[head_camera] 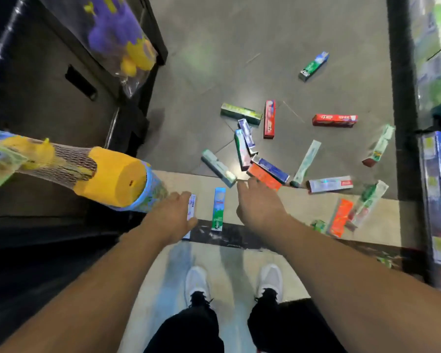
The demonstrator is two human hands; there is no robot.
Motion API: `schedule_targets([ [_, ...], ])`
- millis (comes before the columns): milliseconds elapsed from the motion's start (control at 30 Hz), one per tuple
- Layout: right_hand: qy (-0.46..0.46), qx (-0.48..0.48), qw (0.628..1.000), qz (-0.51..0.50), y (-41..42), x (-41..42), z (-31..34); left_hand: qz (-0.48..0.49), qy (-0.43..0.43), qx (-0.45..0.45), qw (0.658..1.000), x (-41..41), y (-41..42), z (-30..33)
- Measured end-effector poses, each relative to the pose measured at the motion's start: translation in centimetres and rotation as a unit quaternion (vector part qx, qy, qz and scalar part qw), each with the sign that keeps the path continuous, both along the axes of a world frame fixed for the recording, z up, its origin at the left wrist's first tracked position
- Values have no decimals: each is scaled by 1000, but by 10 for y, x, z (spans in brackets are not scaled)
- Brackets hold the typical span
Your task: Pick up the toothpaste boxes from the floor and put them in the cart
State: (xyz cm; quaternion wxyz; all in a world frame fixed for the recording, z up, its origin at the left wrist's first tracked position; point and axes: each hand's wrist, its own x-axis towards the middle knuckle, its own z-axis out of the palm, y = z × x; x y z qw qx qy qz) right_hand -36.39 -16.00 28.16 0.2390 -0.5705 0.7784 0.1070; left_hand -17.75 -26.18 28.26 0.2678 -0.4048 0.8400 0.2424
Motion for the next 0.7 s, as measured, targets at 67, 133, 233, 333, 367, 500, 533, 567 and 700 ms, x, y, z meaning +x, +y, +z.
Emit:
schedule_targets([
  [67, -16, 14, 999, -36, -6, 12, -70, -12, -25, 3, 1000, 7, 0, -65],
  [133, -43, 38, 996, -74, -11, 21, -138, -5, -48, 16, 999, 13, -4, -128],
  [233, -76, 62, 984, -146, -22, 30, -231, 5, -70, 21, 997, 17, -16, -214],
  [333, -117, 76, 964, -226, -35, 40, -305, 28, -77, 21, 996, 18, -26, -282],
  [367, -136, 82, 955, -251, -39, 42, -325, 39, -76, 18, 996, 19, -28, -302],
  [500, -180, 86, 933, -298, -47, 55, -387, 78, -95, 16, 992, 13, -29, -355],
  [533, -177, 78, 932, -305, -48, 60, -396, 89, -104, 12, 990, 11, -27, -362],
  [567, -168, 69, 934, -306, -49, 64, -403, 100, -109, 4, 989, 8, -25, -369],
  [700, -103, 53, 952, -285, -54, 69, -416, 107, -123, -52, 985, 4, -19, -388],
])
